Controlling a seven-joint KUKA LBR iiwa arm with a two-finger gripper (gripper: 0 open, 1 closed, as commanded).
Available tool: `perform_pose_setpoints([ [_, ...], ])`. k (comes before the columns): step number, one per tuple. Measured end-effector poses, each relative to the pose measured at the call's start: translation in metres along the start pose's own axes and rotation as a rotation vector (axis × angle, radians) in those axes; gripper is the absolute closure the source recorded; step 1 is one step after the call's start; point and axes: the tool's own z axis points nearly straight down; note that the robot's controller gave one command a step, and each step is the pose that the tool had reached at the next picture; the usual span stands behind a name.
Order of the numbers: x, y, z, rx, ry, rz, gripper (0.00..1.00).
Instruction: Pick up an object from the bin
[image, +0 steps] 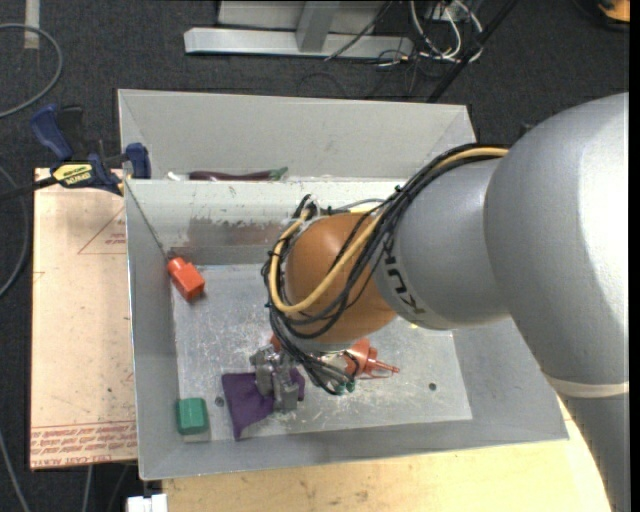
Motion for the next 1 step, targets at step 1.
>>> perform_pose_setpoints([
  [1,0.0003,0.0002,-0.0101,0.0,0.001,0.0,1.0],
])
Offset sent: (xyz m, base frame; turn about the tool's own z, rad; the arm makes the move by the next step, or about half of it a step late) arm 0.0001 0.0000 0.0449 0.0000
